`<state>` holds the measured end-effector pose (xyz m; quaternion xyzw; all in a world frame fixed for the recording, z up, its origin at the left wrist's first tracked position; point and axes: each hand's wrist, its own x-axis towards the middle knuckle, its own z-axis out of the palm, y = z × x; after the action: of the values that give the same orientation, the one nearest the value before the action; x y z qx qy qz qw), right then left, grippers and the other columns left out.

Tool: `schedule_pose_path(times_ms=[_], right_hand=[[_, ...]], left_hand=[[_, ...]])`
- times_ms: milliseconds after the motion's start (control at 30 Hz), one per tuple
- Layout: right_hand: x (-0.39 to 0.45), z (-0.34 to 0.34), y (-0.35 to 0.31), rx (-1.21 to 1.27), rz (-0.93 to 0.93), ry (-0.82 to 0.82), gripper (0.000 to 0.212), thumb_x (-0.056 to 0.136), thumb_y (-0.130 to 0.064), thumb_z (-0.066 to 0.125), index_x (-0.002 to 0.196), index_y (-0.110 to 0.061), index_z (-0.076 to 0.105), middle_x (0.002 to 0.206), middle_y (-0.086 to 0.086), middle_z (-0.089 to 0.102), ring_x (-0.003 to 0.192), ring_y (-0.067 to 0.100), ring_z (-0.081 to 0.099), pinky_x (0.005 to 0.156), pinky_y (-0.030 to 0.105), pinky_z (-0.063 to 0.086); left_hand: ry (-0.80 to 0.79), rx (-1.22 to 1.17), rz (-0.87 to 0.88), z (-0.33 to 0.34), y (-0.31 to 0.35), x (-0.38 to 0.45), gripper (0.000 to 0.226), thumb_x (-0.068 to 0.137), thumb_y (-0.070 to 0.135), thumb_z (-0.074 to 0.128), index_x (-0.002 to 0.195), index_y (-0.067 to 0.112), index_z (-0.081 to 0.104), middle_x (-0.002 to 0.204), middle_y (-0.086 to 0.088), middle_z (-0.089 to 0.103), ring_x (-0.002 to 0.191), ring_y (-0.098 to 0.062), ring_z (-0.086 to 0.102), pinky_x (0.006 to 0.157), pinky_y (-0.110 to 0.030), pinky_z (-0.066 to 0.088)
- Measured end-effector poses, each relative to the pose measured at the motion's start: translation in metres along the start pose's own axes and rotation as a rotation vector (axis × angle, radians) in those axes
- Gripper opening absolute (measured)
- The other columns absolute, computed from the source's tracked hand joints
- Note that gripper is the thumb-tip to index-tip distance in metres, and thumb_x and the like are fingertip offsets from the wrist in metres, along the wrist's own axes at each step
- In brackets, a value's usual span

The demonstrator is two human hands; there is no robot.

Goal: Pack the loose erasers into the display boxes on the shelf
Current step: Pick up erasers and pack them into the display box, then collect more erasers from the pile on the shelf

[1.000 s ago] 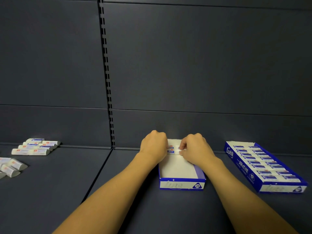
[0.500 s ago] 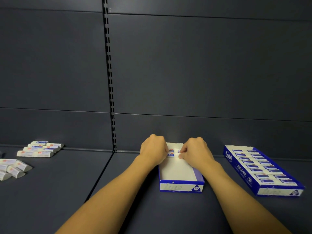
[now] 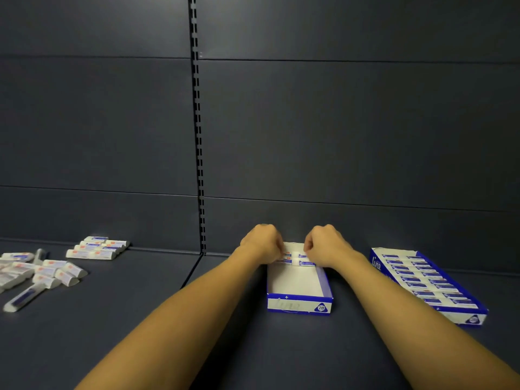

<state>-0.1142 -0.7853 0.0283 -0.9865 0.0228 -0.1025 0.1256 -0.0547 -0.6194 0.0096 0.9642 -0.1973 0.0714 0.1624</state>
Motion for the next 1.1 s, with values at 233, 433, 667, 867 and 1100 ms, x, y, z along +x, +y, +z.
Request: schedule_pose_path(times_ms=[233,433,667,867,1100], right_hand=[[-0.008,-0.029,-0.003,-0.026,-0.083,0.004,0.025,0.090,-0.018,0.066,0.116,-0.019,0.067,0.113,0.004,0.065,0.097,0.021,0.063,0.081,0.035,0.059],[-0.017,-0.033,-0.042,-0.096,-0.223,-0.026,0.030,0.090,-0.020,0.065,0.120,-0.017,0.063,0.111,0.006,0.065,0.096,0.023,0.064,0.083,0.036,0.057],[-0.034,-0.026,-0.090,-0.133,-0.283,-0.057,0.033,0.087,-0.017,0.060,0.120,-0.013,0.063,0.114,0.009,0.065,0.096,0.027,0.063,0.075,0.033,0.053],[-0.058,-0.026,-0.140,-0.163,-0.340,-0.093,0.028,0.086,-0.013,0.056,0.112,-0.012,0.063,0.104,0.007,0.062,0.088,0.025,0.060,0.066,0.032,0.048],[-0.094,-0.024,-0.204,-0.159,-0.381,-0.098,0.013,0.087,-0.013,0.055,0.099,-0.011,0.059,0.094,0.005,0.056,0.079,0.023,0.055,0.060,0.030,0.042]], left_hand=[[0.098,0.101,-0.127,-0.052,-0.027,-0.032,0.021,0.090,0.020,0.059,0.102,0.025,0.076,0.109,-0.002,0.070,0.098,-0.030,0.066,0.082,-0.037,0.055],[0.082,0.280,-0.355,-0.079,-0.059,-0.084,0.023,0.090,0.025,0.058,0.108,0.018,0.070,0.102,-0.006,0.062,0.084,-0.030,0.062,0.071,-0.037,0.051],[0.094,0.333,-0.417,-0.106,-0.092,-0.149,0.028,0.093,0.030,0.055,0.114,0.019,0.070,0.111,-0.008,0.066,0.094,-0.032,0.065,0.086,-0.045,0.057],[0.129,0.368,-0.438,-0.132,-0.115,-0.193,0.031,0.093,0.028,0.054,0.118,0.019,0.070,0.119,-0.009,0.065,0.104,-0.033,0.065,0.086,-0.040,0.056],[0.154,0.425,-0.427,-0.160,-0.142,-0.241,0.029,0.096,0.032,0.054,0.117,0.019,0.069,0.118,-0.010,0.065,0.102,-0.034,0.065,0.077,-0.036,0.050]])
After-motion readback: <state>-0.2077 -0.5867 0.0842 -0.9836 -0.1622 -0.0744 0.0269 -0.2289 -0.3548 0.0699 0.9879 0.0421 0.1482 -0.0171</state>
